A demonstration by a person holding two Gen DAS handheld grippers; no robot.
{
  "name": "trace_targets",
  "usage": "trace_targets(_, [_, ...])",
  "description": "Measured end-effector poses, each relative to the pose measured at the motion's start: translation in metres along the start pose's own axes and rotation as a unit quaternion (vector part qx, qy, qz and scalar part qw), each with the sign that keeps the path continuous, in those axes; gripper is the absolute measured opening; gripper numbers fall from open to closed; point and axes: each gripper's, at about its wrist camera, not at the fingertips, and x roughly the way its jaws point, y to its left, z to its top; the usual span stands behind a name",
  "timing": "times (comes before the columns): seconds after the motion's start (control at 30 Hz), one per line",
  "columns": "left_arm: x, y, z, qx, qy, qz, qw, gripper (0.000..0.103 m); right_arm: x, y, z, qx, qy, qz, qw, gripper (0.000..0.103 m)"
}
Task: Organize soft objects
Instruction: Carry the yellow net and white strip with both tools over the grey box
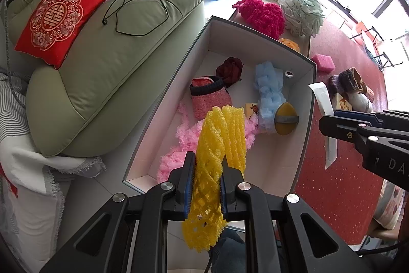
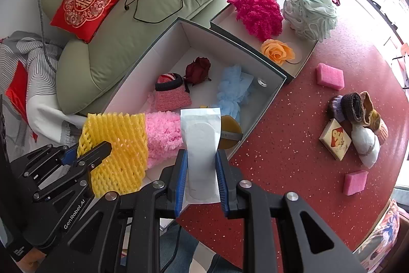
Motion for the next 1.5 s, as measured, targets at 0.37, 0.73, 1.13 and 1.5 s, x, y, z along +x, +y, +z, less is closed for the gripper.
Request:
trace_targets(0.37, [0.011,-0.003,0.006,0.003,0.01,0.0,0.9999,0.018,0.01,0.006,0.011,-0.012,0.01,0.001,1.0,0.024])
trace_targets(0.73, [0.02,-0.006,0.011,0.006,0.018,-0.002,0.9998,0.018,0.017,0.012,0.022,-0.02,0.015,0.0,1.0,0.024])
trace_targets(1.13, [0.029,-0.013,0.018,0.016,0.027,-0.002,0.9995,0.018,0.024,0.006,0.028,-0.013,0.02,-0.002,1.0,0.024])
trace_targets(1.5, [0.038,-0.02,0.022,0.018,0.036,0.0,0.9992,0.018,0.03,0.002,0.032,-0.01,0.025,-0.005,1.0,0.024])
